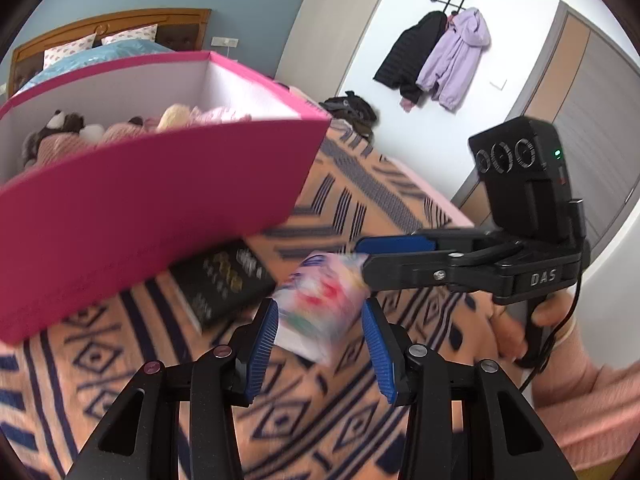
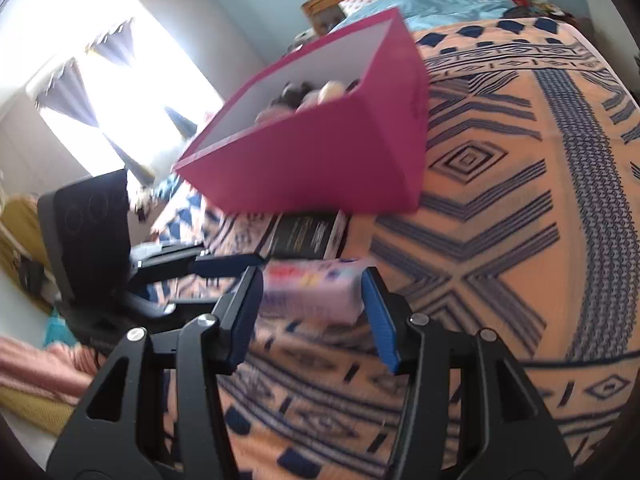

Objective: Organize objects
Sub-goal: 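Grasp the pink floral tissue pack with the right gripper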

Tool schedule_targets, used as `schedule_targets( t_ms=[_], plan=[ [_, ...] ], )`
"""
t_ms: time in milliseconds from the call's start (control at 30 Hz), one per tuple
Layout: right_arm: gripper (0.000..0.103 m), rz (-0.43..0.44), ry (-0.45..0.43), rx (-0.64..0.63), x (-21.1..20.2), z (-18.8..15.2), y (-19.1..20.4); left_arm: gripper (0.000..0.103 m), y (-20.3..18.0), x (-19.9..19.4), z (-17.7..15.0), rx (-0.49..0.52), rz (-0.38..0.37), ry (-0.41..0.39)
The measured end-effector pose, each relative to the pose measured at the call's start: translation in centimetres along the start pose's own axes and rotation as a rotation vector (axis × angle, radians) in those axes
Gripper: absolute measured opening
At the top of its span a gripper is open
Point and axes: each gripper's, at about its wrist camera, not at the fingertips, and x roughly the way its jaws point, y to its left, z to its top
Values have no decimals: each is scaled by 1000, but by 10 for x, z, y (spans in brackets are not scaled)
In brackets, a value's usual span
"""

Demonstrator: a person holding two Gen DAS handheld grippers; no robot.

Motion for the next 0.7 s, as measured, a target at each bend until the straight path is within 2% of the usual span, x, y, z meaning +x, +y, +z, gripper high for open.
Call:
schedule_targets(
  t_ms=[233,433,533,700],
  plan=[
    [54,-59,20,5,7,-6,-9,43,14,0,-19,-87,1,34],
    [54,-25,60,31,26,-8,-16,43,5,9,-24,-107,-44,63],
    [48,-12,75,23,30,-12,-11,43,3,12,-24,-113,-46,66],
    [47,-23,64,27,26,-16,-6,43,3,9,-23,-123,-44,55]
  ],
)
